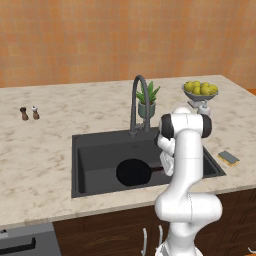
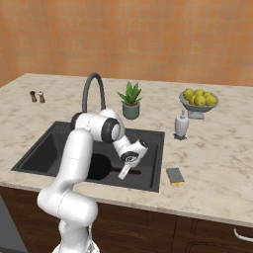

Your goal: Pick the pan and sponge and place them into the sink. Then turn on the water.

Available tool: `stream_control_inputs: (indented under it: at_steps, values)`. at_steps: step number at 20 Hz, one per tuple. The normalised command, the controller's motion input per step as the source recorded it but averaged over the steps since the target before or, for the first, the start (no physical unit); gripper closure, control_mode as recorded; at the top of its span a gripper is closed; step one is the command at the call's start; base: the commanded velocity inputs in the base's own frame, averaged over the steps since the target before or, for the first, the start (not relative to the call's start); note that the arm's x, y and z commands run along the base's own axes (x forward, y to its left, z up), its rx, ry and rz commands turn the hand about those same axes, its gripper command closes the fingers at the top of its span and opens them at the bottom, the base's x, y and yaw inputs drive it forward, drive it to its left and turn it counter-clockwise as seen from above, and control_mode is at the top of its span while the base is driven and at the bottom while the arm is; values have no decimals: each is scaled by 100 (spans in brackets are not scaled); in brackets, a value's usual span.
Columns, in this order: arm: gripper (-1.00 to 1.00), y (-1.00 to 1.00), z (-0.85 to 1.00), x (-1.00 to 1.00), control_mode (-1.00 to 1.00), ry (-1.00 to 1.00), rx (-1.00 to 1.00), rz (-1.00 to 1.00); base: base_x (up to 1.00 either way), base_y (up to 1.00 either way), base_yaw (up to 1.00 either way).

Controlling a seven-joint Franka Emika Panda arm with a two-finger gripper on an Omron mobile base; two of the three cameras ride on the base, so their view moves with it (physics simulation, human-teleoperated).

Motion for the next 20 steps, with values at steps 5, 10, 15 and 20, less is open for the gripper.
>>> stream_control_inputs:
  at_steps: [5,10,15,20]
  values:
    - [100,0,-1,0,-100,0,0,0,0,0,0]
    - [-100,0,0,0,-100,0,0,0,0,0,0]
    - [-100,0,3,0,-100,0,0,0,0,0,0]
    - [-100,-2,32,0,-100,0,-2,0,0,0,0]
